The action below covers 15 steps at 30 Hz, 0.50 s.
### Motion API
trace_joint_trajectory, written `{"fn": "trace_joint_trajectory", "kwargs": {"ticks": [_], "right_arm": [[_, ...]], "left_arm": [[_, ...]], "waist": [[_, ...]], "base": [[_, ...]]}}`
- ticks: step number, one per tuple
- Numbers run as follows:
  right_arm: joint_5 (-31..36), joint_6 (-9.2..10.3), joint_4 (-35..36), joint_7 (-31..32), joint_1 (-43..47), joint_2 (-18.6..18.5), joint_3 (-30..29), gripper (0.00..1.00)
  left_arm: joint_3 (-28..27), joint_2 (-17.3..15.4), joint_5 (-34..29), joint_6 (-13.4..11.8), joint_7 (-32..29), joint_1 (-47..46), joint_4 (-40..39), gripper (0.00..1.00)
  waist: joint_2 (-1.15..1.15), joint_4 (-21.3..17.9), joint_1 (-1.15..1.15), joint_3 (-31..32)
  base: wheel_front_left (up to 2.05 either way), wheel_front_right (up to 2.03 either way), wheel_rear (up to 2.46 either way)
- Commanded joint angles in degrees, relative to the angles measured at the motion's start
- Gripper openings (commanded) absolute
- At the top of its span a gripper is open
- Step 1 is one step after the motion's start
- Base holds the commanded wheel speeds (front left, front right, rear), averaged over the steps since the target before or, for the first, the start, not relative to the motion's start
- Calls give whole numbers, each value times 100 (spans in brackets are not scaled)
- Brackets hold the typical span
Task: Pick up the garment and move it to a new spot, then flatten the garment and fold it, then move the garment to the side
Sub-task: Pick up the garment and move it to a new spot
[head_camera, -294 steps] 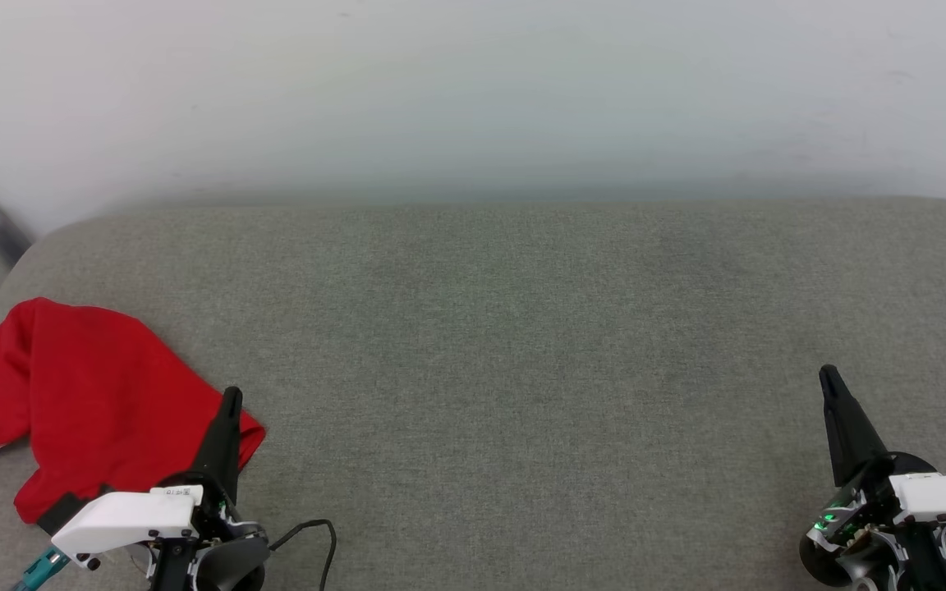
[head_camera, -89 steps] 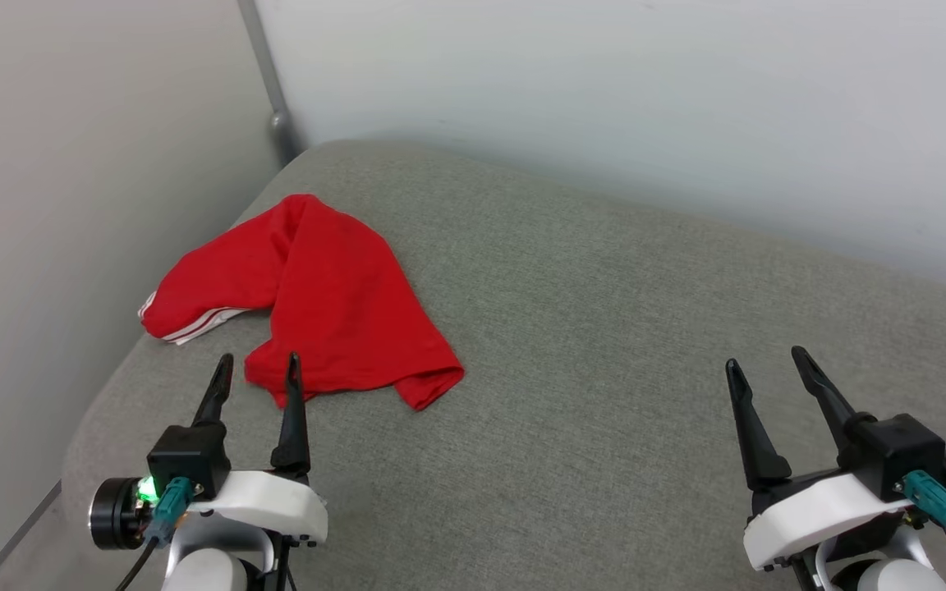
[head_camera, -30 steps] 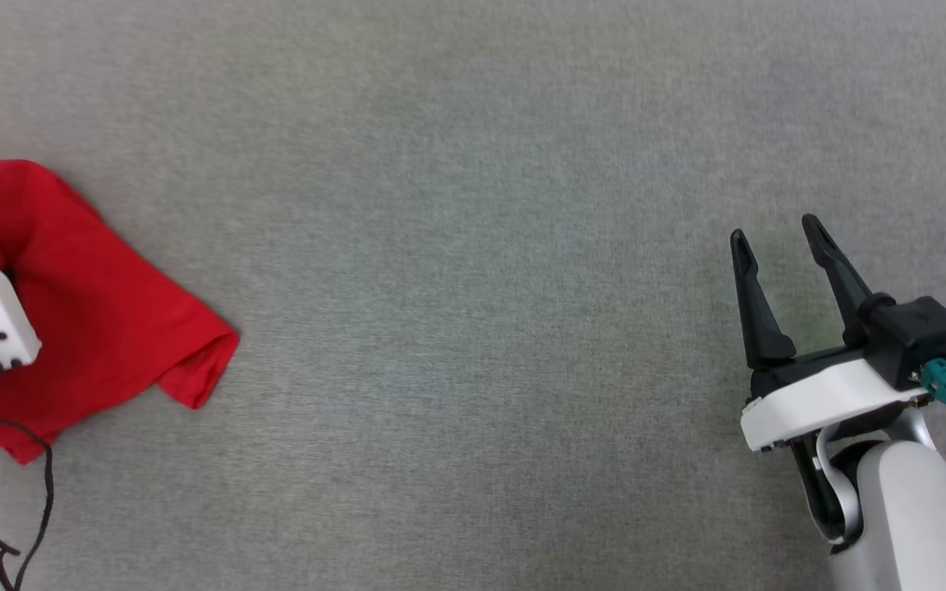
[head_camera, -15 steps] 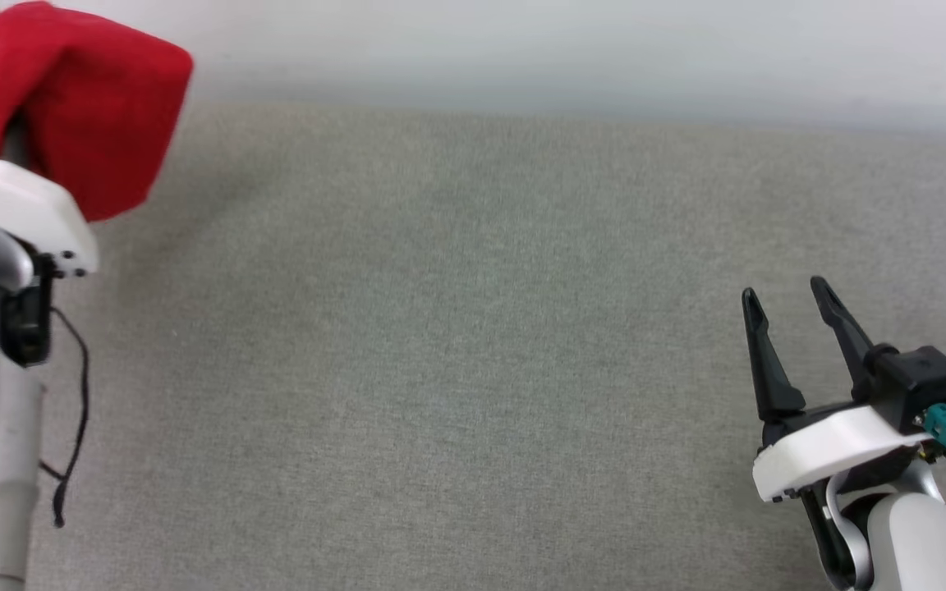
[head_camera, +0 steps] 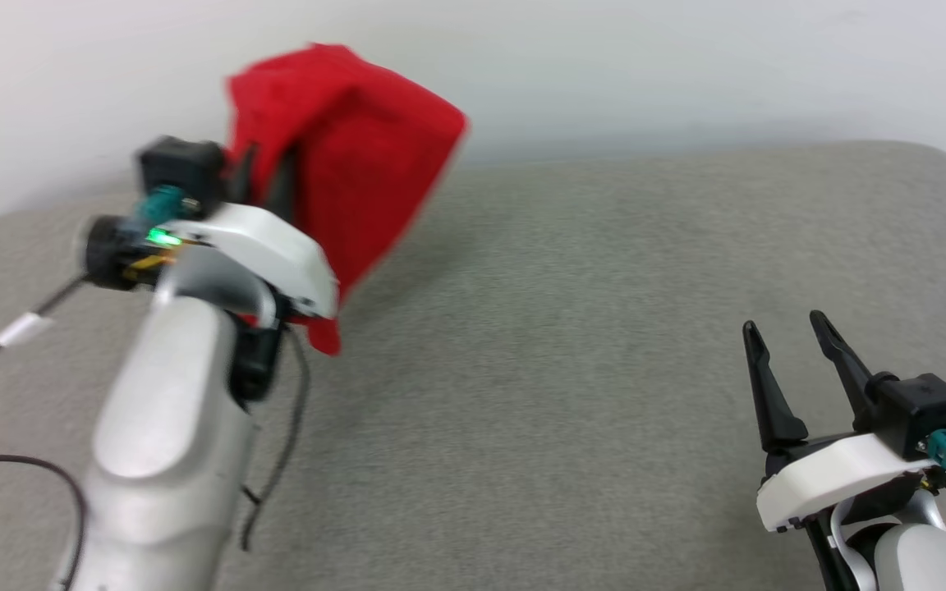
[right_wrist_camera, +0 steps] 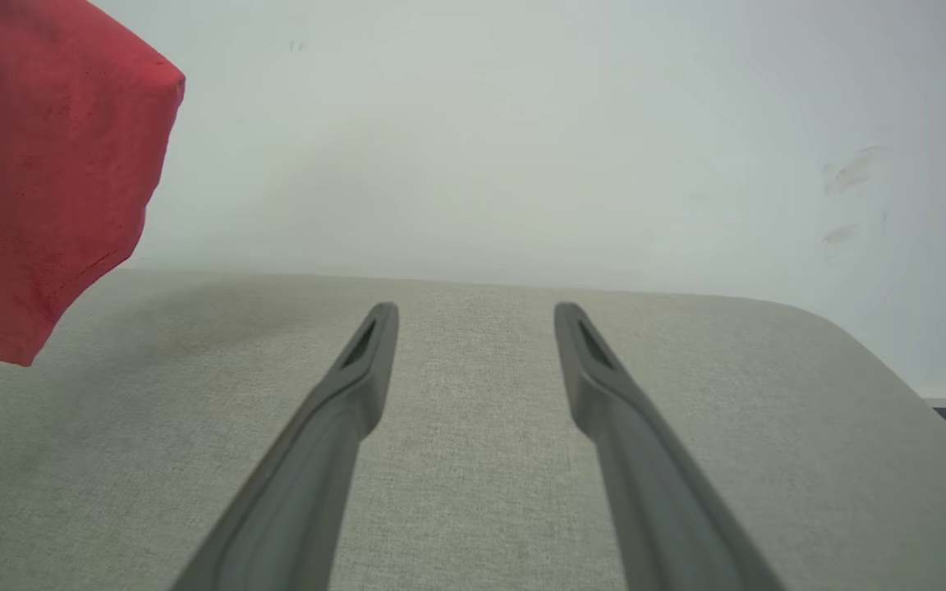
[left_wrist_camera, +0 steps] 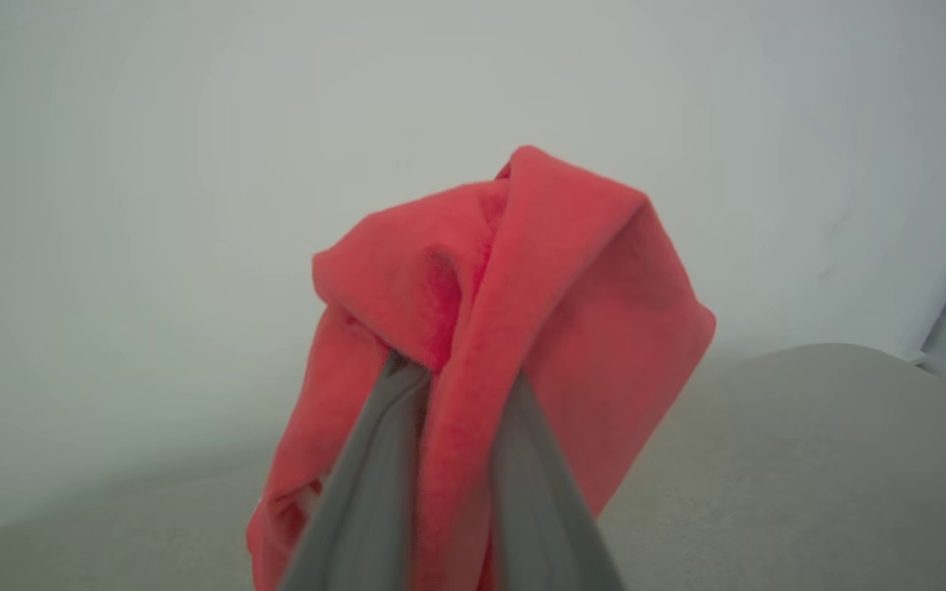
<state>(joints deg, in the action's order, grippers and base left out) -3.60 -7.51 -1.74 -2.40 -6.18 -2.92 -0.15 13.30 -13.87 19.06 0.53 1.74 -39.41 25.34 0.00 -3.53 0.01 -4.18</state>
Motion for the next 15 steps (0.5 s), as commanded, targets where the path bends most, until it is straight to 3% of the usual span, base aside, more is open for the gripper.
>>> {"fn": "trace_joint_trajectory", "kwargs": {"ticks": [1,7,12,13,14,15], "right_arm": [[-35,4,50,27,65,4,-20,100],[-94,3,143,46,134,7,-80,100],[-146,3,145,-14,96,6,-93,100],[-153,3,131,-12,88,6,-101,100],[-165,3,121,-19,73,6,-97,100],[-174,3,107,-30,45,6,-81,100]], "left_arm": [[127,188,59,59,-18,144,-68,0],[603,623,85,230,37,587,35,0],[972,781,142,333,-22,1210,189,0],[1057,797,153,363,-73,1349,242,15],[1120,800,143,389,-76,1441,262,44],[1161,809,146,393,-38,1518,272,99]], "waist": [[0,-396,-1,-14],[0,-755,-1,-295],[0,-842,-1,-468],[0,-833,-1,-478],[0,-817,-1,-501],[0,-802,-1,-508]], "base": [[0,0,0],[0,0,0],[0,0,0],[0,0,0],[0,0,0],[0,0,0]]}}
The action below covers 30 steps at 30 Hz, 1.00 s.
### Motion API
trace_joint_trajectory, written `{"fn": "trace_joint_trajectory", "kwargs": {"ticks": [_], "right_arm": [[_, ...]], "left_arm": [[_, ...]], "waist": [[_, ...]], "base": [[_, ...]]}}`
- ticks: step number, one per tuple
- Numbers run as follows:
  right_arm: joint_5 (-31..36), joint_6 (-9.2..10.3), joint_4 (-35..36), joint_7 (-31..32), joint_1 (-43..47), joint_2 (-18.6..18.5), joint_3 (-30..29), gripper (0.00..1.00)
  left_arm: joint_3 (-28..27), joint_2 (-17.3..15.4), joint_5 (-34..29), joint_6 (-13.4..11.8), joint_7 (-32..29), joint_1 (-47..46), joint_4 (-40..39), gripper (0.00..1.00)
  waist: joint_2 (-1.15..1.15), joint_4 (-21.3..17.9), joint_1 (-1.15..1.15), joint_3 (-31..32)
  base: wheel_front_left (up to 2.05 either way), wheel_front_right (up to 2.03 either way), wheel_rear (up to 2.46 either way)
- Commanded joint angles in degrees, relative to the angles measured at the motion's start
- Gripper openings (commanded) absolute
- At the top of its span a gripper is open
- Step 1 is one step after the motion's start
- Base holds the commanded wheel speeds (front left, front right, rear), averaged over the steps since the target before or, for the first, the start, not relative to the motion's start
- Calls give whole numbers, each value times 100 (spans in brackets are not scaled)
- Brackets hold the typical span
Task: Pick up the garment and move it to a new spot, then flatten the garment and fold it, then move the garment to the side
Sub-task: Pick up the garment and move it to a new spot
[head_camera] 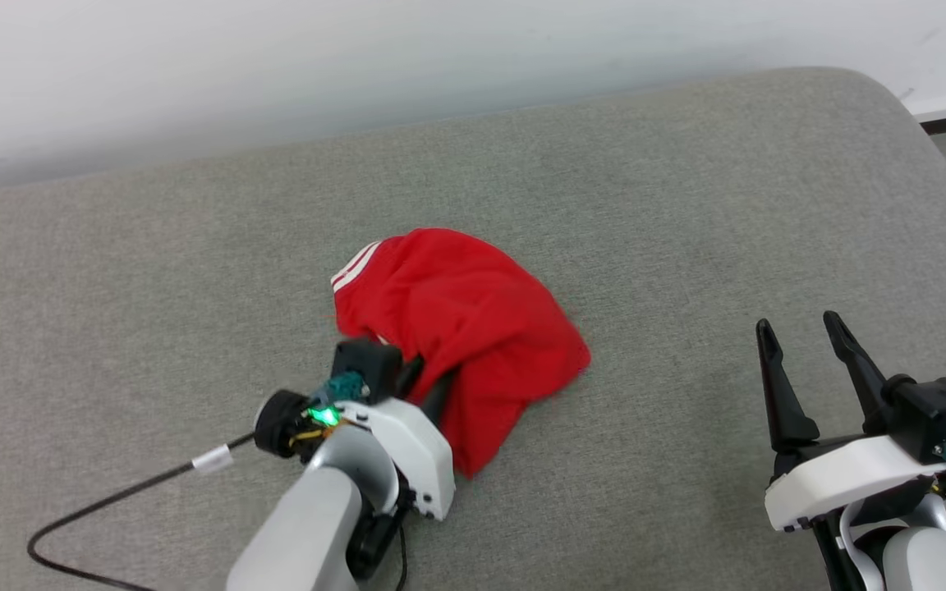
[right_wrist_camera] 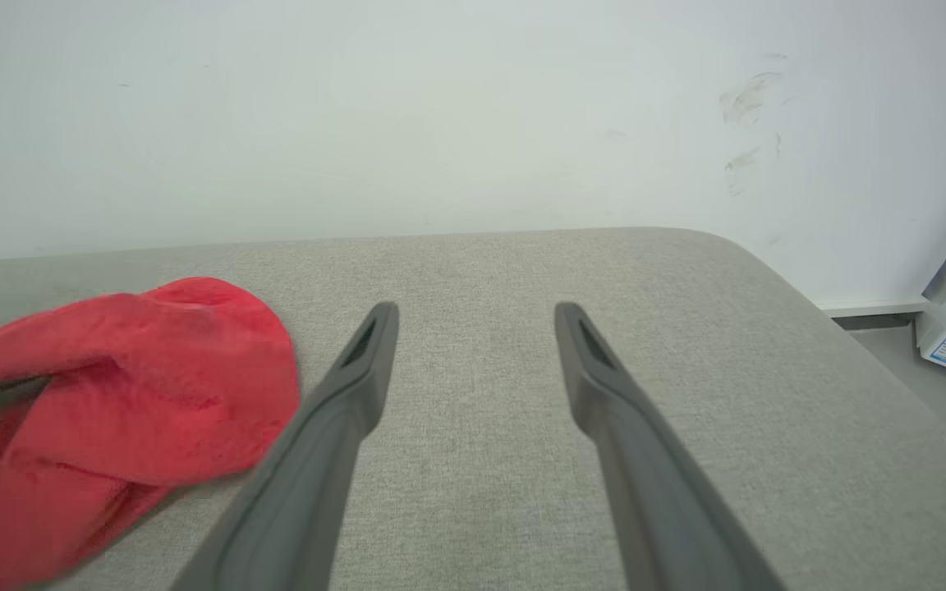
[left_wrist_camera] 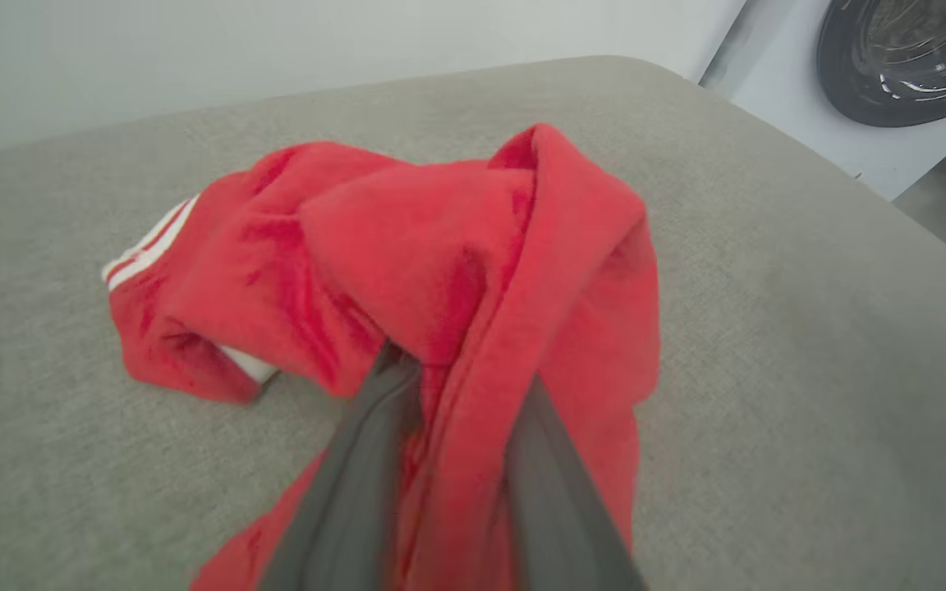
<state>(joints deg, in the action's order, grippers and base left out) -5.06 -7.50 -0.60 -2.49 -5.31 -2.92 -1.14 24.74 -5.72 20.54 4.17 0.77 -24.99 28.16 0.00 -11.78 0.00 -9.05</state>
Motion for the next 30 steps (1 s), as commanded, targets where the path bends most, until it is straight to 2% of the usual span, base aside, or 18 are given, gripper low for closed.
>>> {"fn": "trace_joint_trajectory", "kwargs": {"ticks": [1,8,15,23,27,30], "right_arm": [[-34,2,-15,-31,-67,6,21,100],[47,2,-77,-38,-77,6,15,100],[88,2,-43,61,111,5,-71,100],[55,2,-10,148,329,5,-140,100],[43,2,16,191,451,5,-151,100],[39,2,36,218,505,5,-147,100]], "left_arm": [[55,2,-1,39,90,128,-13,100],[214,7,-226,-29,704,160,-398,100],[-34,-61,-238,-401,1068,260,-903,100],[-610,-438,-90,-929,1201,832,-1210,100],[-784,-620,-10,-1079,1180,1253,-1383,100],[-800,-712,-17,-1097,1173,1413,-1472,100]], "waist": [[0,50,0,-27],[0,339,0,206],[0,674,0,560],[0,972,0,842],[0,1067,0,969],[0,1100,0,1009]], "base": [[0,0,0],[0,0,0],[0,0,0],[0,0,0],[0,0,0],[0,0,0]]}}
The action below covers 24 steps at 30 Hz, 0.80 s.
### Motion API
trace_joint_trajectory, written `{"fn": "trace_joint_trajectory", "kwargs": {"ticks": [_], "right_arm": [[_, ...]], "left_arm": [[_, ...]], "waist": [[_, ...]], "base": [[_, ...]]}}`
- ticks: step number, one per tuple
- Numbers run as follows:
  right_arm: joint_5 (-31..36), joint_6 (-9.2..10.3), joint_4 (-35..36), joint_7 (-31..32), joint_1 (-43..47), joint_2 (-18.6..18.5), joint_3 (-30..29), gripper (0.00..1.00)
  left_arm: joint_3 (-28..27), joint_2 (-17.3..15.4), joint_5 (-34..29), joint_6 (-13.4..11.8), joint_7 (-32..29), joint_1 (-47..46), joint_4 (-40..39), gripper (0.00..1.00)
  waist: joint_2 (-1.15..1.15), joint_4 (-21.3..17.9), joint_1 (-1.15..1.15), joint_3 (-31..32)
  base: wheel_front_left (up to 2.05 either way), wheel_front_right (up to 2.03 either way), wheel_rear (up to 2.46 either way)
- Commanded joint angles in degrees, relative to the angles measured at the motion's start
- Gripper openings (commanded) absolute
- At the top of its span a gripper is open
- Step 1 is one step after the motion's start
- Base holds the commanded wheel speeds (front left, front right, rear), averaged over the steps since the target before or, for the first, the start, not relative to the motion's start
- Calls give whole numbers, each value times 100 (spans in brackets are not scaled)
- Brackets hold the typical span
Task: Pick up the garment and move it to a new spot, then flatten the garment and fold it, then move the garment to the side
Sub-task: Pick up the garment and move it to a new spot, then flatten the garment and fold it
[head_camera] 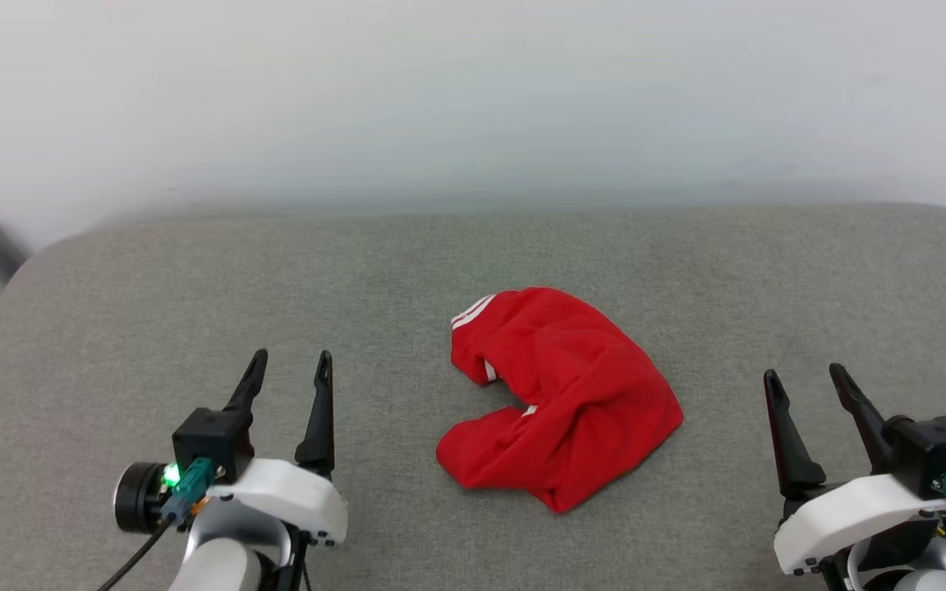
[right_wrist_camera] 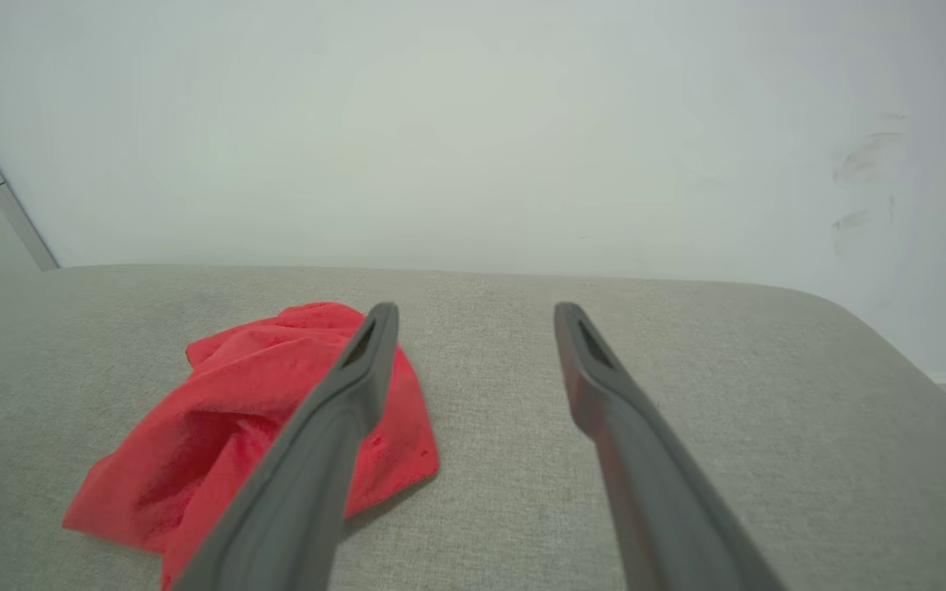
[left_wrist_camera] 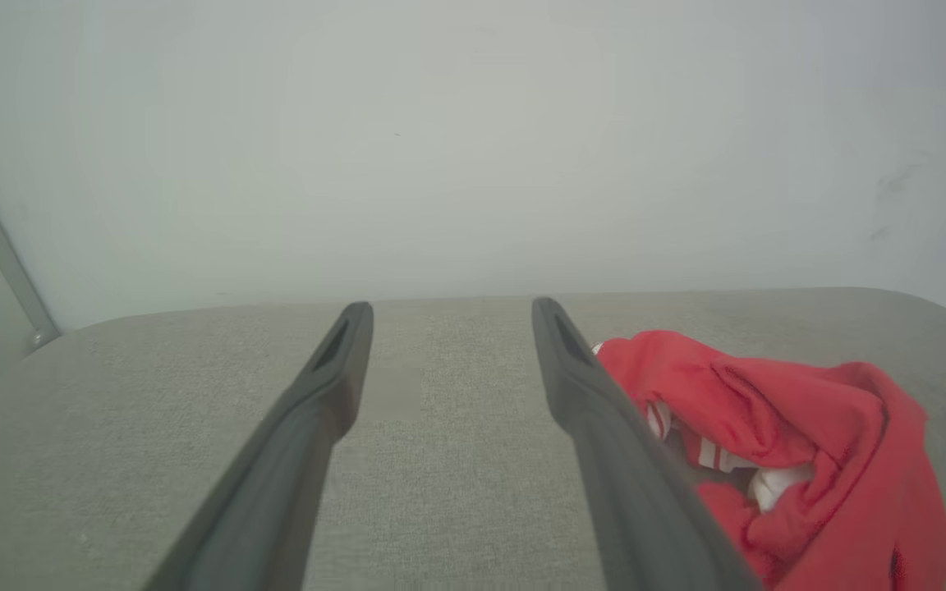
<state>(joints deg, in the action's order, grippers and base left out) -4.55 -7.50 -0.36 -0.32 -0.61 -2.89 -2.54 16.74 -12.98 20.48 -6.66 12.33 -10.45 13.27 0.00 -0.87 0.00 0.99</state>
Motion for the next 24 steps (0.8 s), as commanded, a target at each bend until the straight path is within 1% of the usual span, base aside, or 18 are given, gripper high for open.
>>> {"fn": "trace_joint_trajectory", "kwargs": {"ticks": [1,5,10,17,21,24], "right_arm": [[-22,2,29,19,85,2,11,100],[-26,2,65,49,119,2,16,100],[-54,2,129,83,161,2,59,100],[-74,2,98,146,153,2,50,100],[-179,3,-97,267,60,2,-210,100],[-313,2,-416,429,-159,2,-487,100]], "left_arm": [[13,-18,-7,-32,4,93,-66,100],[70,-7,-10,-39,-39,192,-182,100],[111,23,-1,-120,-85,215,-266,100],[138,-7,-4,-148,-85,214,-328,100],[152,-2,-13,-184,-69,191,-409,100],[157,-5,-7,-182,-53,132,-479,100]], "waist": [[0,21,0,31],[0,40,0,56],[0,20,0,72],[0,-18,0,54],[0,-5,0,2],[0,57,0,-87]], "base": [[0,0,0],[0,0,0],[0,0,0],[0,0,0],[0,0,0],[0,0,0]]}}
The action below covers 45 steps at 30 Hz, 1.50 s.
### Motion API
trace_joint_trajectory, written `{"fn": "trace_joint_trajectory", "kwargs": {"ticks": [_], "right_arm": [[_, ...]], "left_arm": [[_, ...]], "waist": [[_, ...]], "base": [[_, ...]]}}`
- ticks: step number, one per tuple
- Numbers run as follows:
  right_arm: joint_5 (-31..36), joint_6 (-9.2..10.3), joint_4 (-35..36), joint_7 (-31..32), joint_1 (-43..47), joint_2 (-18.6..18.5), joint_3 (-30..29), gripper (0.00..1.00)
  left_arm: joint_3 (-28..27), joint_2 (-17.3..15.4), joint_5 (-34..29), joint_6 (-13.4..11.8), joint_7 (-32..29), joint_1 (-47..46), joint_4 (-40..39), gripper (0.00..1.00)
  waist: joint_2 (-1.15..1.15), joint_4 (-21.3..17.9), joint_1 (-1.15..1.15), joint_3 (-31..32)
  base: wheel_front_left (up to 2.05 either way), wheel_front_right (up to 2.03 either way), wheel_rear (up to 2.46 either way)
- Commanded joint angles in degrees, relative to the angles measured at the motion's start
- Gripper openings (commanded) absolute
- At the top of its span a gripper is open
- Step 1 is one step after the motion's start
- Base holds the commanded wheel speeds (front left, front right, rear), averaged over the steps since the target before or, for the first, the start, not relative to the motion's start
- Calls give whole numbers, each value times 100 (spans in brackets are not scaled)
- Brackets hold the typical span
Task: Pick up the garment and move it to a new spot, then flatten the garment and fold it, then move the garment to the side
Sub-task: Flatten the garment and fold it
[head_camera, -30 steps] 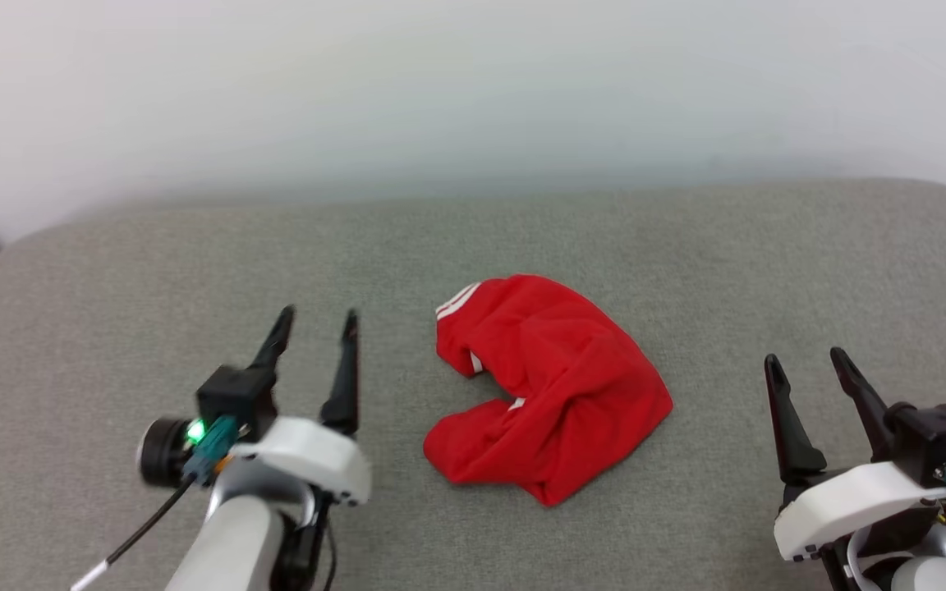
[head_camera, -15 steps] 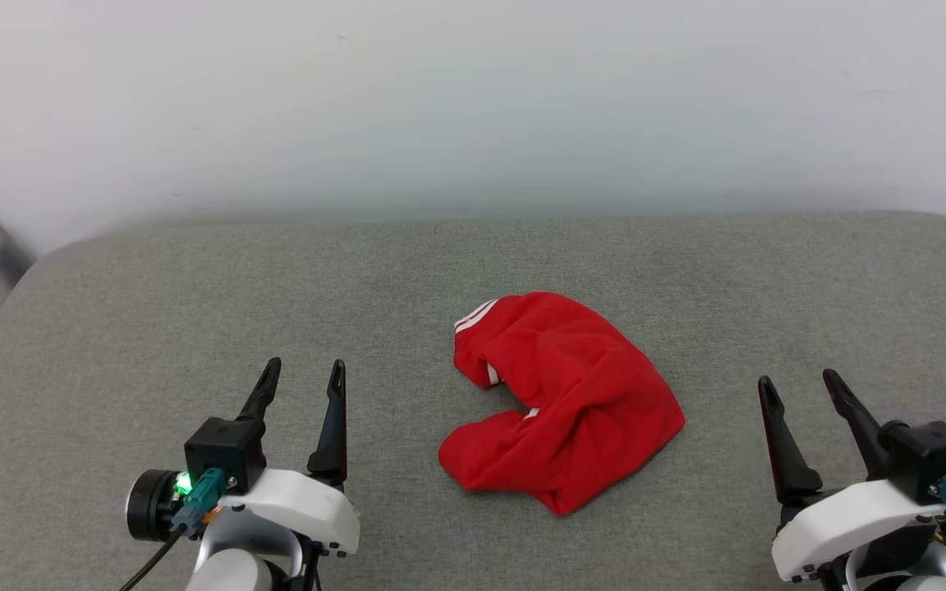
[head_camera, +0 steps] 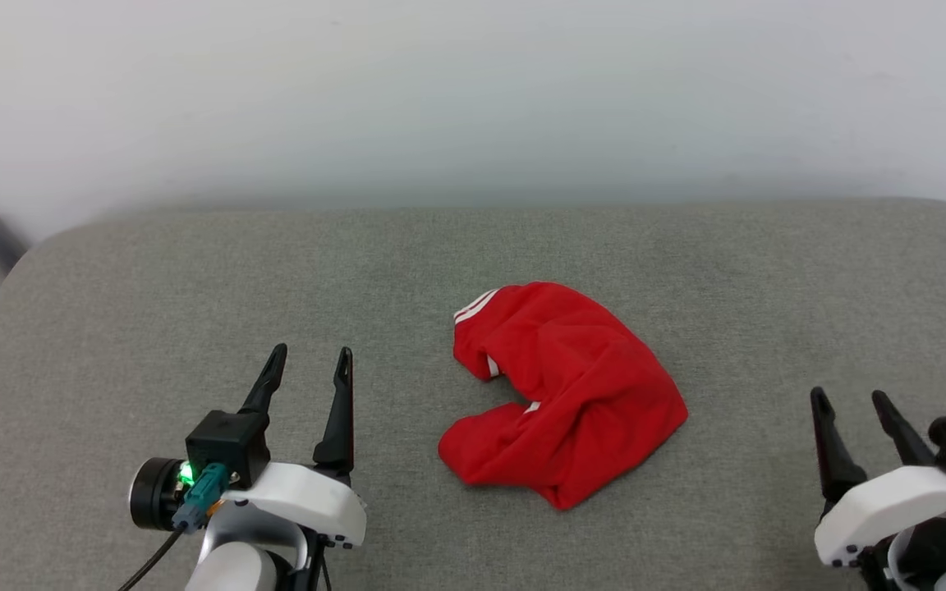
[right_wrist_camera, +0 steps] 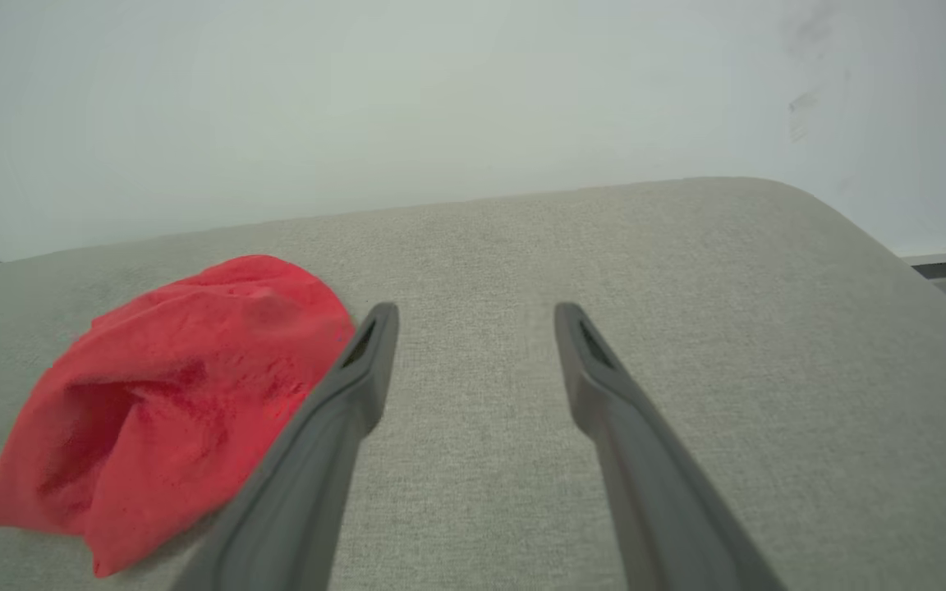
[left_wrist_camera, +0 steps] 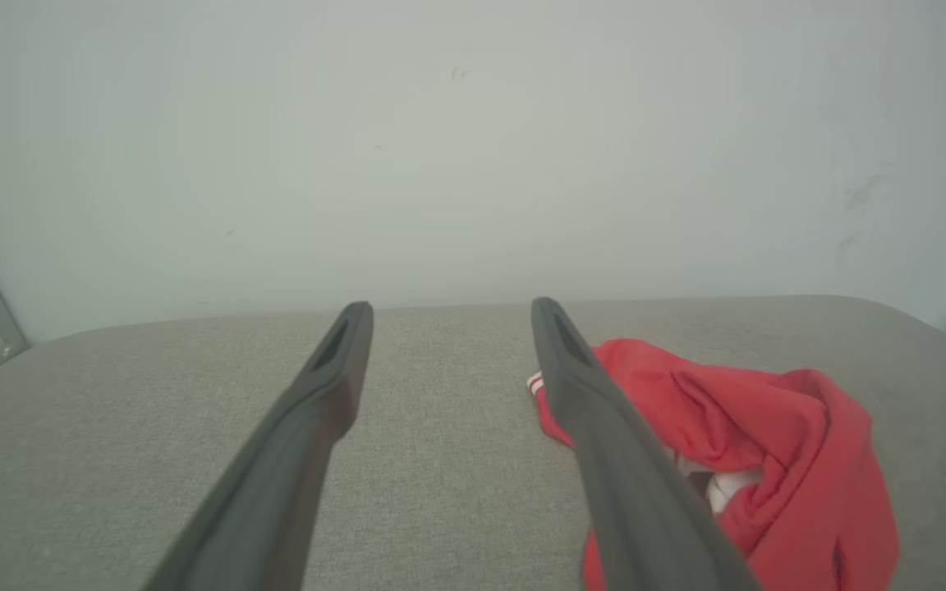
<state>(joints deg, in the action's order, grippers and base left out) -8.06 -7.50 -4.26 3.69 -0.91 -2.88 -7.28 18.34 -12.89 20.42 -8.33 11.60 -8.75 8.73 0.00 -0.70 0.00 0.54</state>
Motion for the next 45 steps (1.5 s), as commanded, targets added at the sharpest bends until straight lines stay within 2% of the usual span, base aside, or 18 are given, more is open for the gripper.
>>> {"fn": "trace_joint_trajectory", "kwargs": {"ticks": [1,5,6,9,15,20,25,26,27,30,37,42,45], "right_arm": [[-99,2,-133,93,-217,2,-113,100],[-207,2,-530,570,-723,4,-303,100],[-242,2,-759,1010,-1061,-65,-340,100],[-431,2,-1068,1744,-1552,-262,-241,100],[-846,2,-1613,3303,-2331,-664,260,100],[-1052,3,-2186,4077,-2682,-889,606,100],[-1238,2,-2825,4476,-2591,-815,846,100],[-1287,2,-2926,4542,-2563,-791,882,58],[-1328,1,-2981,4574,-2552,-774,922,0],[-1394,1,-2838,4331,-2686,-827,1039,0],[-1354,2,-1892,3360,-2980,-1145,1178,0],[-1148,2,-978,3200,-2300,-1214,777,0],[-960,2,-370,3290,-1578,-1056,307,0]], "left_arm": [[14,-9,-13,-6,21,-86,-65,100],[48,15,-60,28,71,-273,-176,100],[71,39,-70,55,105,-400,-220,100],[110,113,-102,79,176,-559,-246,100],[177,273,-142,163,289,-788,-187,100],[175,380,-169,230,337,-904,-74,100],[151,462,-178,296,362,-930,53,100],[143,474,-183,311,365,-931,75,100],[136,488,-196,316,367,-921,93,100],[87,489,-220,291,370,-841,121,100],[18,391,-254,285,365,-677,192,100],[12,296,-257,252,332,-530,217,100],[47,271,-264,211,259,-426,194,100]], "waist": [[0,100,0,-122],[0,308,0,-455],[0,439,0,-642],[0,656,0,-894],[0,999,0,-1264],[0,1172,0,-1431],[0,1226,0,-1473],[0,1227,0,-1466],[0,1222,0,-1455],[0,1153,0,-1373],[0,863,0,-1057],[0,605,0,-768],[0,484,0,-610]], "base": [[0,0,0],[0,0,0],[0,0,0],[0,0,0],[0,0,0],[0,0,0],[0,0,0],[0,0,0],[0,0,0],[0,0,0],[0,0,0],[0,0,0],[0,0,0]]}}
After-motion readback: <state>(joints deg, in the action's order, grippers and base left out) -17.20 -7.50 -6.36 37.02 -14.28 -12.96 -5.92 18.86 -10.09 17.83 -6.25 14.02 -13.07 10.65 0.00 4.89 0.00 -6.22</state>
